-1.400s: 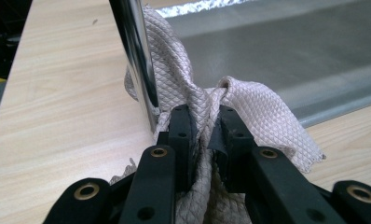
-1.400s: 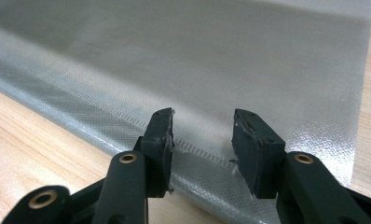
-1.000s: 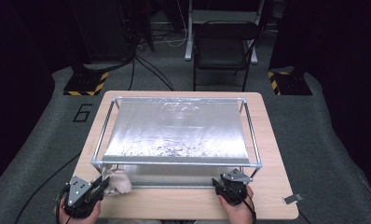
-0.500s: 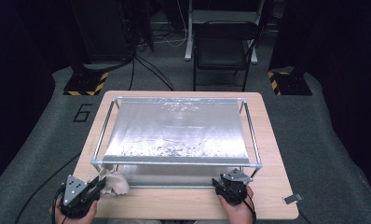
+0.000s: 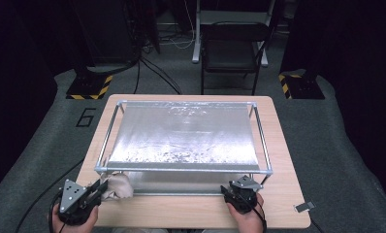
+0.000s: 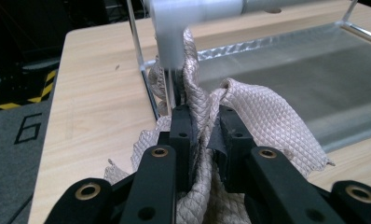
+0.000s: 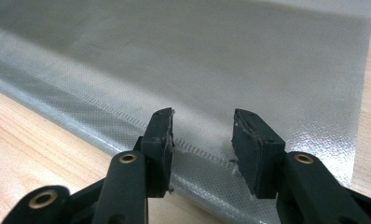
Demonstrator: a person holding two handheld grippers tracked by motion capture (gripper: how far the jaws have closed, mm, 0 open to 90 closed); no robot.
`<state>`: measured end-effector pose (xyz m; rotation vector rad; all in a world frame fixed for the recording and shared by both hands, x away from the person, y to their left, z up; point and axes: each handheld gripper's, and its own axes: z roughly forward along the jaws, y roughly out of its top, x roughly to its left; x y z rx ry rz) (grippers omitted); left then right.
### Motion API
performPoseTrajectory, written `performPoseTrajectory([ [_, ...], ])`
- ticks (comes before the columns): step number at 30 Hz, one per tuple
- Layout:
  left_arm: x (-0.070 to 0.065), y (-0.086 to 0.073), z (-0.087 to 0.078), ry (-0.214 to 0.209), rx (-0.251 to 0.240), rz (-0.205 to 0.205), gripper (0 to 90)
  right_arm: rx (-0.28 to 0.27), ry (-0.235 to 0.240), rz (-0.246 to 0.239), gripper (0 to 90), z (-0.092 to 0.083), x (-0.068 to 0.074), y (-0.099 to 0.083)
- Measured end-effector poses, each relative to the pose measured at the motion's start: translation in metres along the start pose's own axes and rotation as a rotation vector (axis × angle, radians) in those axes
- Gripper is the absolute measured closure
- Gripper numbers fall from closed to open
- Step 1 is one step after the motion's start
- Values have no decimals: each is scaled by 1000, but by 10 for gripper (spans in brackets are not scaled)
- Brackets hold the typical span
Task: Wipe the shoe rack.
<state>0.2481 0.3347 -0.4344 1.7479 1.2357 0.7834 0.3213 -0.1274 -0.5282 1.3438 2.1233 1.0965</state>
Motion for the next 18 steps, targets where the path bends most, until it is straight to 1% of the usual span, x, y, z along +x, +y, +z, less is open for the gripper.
performPoseTrajectory([
  [2,0,-5,4,-2,10,-10,781,0,1,-9,582,0,-1,0],
  [7,1,-19,13,-8,43,-29,782,0,0,-6,583,0,0,0],
  [9,1,-21,13,-7,51,-34,782,-1,1,-6,583,0,-1,0],
  [10,1,-21,12,-8,49,-35,782,-1,0,-6,583,0,-1,0],
  [11,1,-20,11,-2,37,-30,782,0,0,-6,583,0,0,0],
  [12,1,-17,8,-6,42,-28,782,0,0,-6,583,0,0,0],
  [13,1,-14,5,0,21,-28,782,0,0,-6,583,0,0,0],
  [14,2,-11,2,-5,29,-21,782,0,0,-7,583,0,0,0],
  [17,2,-1,-6,2,2,-8,782,0,0,-7,583,0,0,0],
  [18,2,2,-9,-2,-7,-9,782,0,0,-7,583,0,0,0],
])
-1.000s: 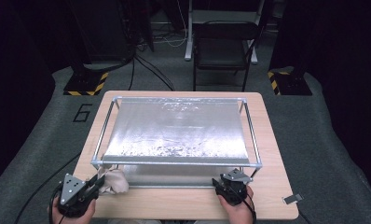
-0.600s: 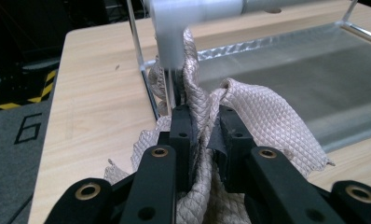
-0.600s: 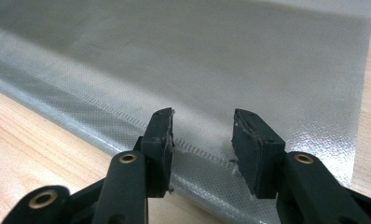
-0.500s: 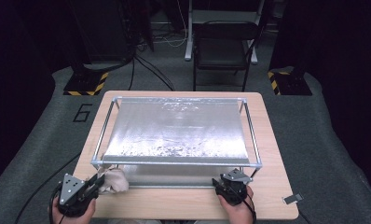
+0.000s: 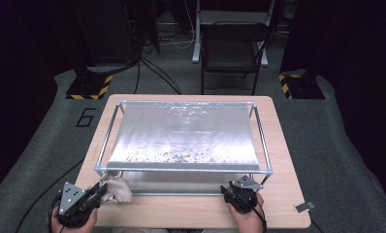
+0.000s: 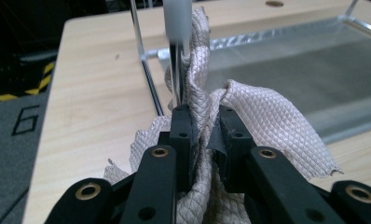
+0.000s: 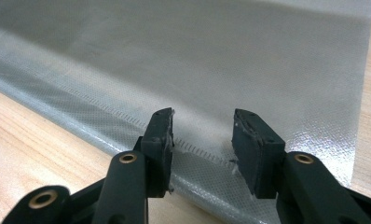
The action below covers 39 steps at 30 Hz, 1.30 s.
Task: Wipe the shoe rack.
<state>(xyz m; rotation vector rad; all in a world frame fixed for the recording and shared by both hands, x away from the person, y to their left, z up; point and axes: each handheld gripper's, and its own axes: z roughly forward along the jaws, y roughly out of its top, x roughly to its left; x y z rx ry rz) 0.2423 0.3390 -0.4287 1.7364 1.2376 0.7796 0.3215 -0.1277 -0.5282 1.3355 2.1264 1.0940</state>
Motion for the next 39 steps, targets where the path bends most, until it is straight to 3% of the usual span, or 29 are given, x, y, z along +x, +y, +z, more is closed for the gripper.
performPoseTrajectory([
  [5,0,12,-8,1,-19,14,782,0,0,0,583,0,0,0],
  [10,1,11,-9,-1,-29,9,782,0,0,0,583,0,0,0],
  [13,2,5,-6,3,-31,-9,782,0,0,0,583,0,0,0],
  [26,17,-31,2,39,41,-78,784,0,0,-1,582,0,0,0],
  [28,19,-33,3,46,28,-86,784,0,-1,0,583,0,0,0],
  [29,20,-32,1,43,40,-80,784,0,0,-1,583,0,0,0],
  [39,20,5,-14,64,-51,-28,784,0,-1,-5,583,0,0,0],
])
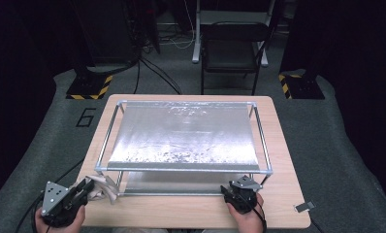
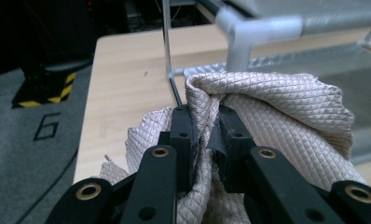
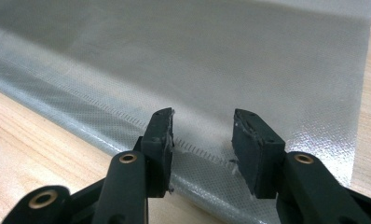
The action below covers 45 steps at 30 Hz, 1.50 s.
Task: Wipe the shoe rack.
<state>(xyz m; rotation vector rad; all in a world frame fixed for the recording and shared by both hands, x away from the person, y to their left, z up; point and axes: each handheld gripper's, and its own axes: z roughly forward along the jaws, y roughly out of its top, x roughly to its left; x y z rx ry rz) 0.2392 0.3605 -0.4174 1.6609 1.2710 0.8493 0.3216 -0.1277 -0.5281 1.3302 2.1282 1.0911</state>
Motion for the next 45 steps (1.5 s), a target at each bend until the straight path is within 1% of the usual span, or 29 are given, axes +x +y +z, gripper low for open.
performPoseTrajectory([
  [2,0,5,0,2,-8,8,784,0,0,0,583,0,0,0],
  [5,3,2,6,4,-1,-3,784,0,-2,6,583,0,0,0],
  [7,5,-4,11,4,6,-21,784,0,-2,5,583,0,0,0],
  [9,5,-11,16,3,26,-26,784,0,-2,5,583,0,0,0],
  [11,5,-19,22,6,35,-34,785,0,-1,6,583,0,0,0],
  [12,6,-22,24,2,51,-37,784,0,-1,6,583,0,0,0],
  [15,8,-33,33,0,77,-49,784,0,-2,5,583,0,0,0],
  [16,8,-36,35,0,84,-45,784,0,-2,5,583,0,0,0],
  [18,9,-41,40,-2,99,-57,785,0,-4,5,583,0,0,0],
  [19,9,-42,41,0,97,-57,785,0,-4,6,583,0,1,0],
  [20,9,-43,41,-4,94,-58,785,-1,-4,6,583,0,0,0],
  [21,9,-42,42,7,76,-56,785,0,-2,6,583,0,0,0],
  [22,10,-39,41,4,81,-51,785,0,-4,6,583,0,0,0],
  [25,11,-30,37,6,69,-34,785,-1,-4,6,583,0,0,0],
  [28,12,-19,34,11,37,-26,785,0,-5,7,583,0,1,0],
  [29,13,-16,34,8,33,-28,785,-1,-4,7,583,0,0,0],
  [34,17,-2,33,19,-4,-14,785,-1,-4,7,583,0,0,0],
  [36,18,1,33,13,-6,-16,785,-1,-4,6,583,0,0,0],
  [38,18,1,35,5,-6,-9,785,-1,-4,7,583,0,0,0],
  [41,17,-6,41,-7,-2,-18,785,-1,-4,7,583,0,0,0],
  [45,17,-17,46,-12,25,-25,785,-1,-4,7,583,0,0,0],
])
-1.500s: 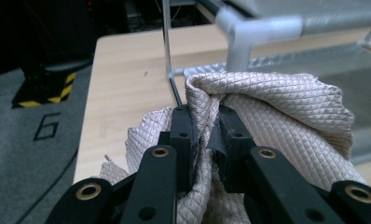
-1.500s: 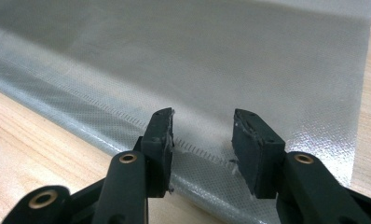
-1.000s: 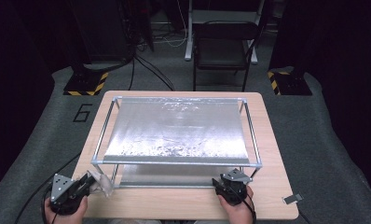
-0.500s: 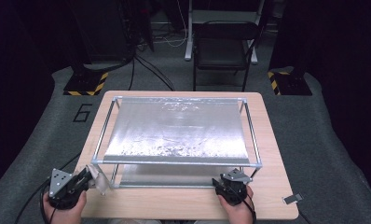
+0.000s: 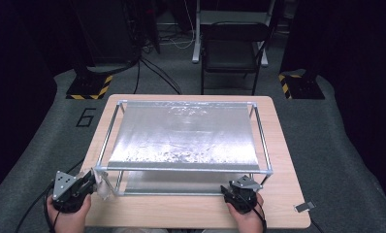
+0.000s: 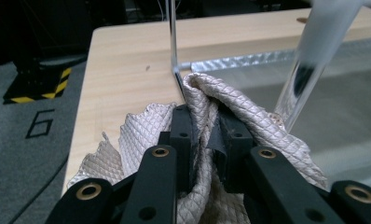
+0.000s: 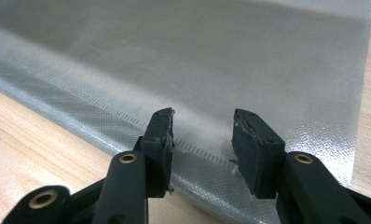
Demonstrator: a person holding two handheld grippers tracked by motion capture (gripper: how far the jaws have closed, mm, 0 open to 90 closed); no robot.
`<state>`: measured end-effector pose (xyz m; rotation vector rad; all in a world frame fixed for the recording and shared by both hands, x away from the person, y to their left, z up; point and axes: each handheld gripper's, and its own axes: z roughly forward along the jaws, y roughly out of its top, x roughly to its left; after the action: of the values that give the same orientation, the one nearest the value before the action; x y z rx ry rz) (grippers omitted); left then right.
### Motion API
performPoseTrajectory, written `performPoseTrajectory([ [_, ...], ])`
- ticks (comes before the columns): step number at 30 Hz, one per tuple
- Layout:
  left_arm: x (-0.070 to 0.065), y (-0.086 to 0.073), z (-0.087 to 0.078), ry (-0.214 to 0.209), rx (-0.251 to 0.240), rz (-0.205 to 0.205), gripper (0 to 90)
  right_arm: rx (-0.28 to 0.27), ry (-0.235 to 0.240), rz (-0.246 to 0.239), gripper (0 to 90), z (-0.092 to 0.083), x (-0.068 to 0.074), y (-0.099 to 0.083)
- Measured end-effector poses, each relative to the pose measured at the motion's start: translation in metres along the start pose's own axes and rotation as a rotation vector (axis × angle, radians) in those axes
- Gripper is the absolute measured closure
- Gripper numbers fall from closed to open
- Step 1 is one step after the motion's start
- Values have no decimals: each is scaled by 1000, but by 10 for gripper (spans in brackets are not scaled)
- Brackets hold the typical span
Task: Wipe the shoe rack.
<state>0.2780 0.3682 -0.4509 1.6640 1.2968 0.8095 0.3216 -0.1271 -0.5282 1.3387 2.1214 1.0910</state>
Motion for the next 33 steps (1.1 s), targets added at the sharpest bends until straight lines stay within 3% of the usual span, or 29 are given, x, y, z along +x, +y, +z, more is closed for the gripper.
performPoseTrajectory([
  [9,-1,-25,14,-5,60,-12,785,0,-1,3,583,0,0,0],
  [13,-1,-28,15,0,55,-16,785,2,-2,10,583,0,1,0],
  [24,-3,3,-9,-14,17,11,785,0,0,1,583,0,0,0],
  [33,-4,25,-29,-20,-38,1,785,0,-1,0,583,0,0,0],
])
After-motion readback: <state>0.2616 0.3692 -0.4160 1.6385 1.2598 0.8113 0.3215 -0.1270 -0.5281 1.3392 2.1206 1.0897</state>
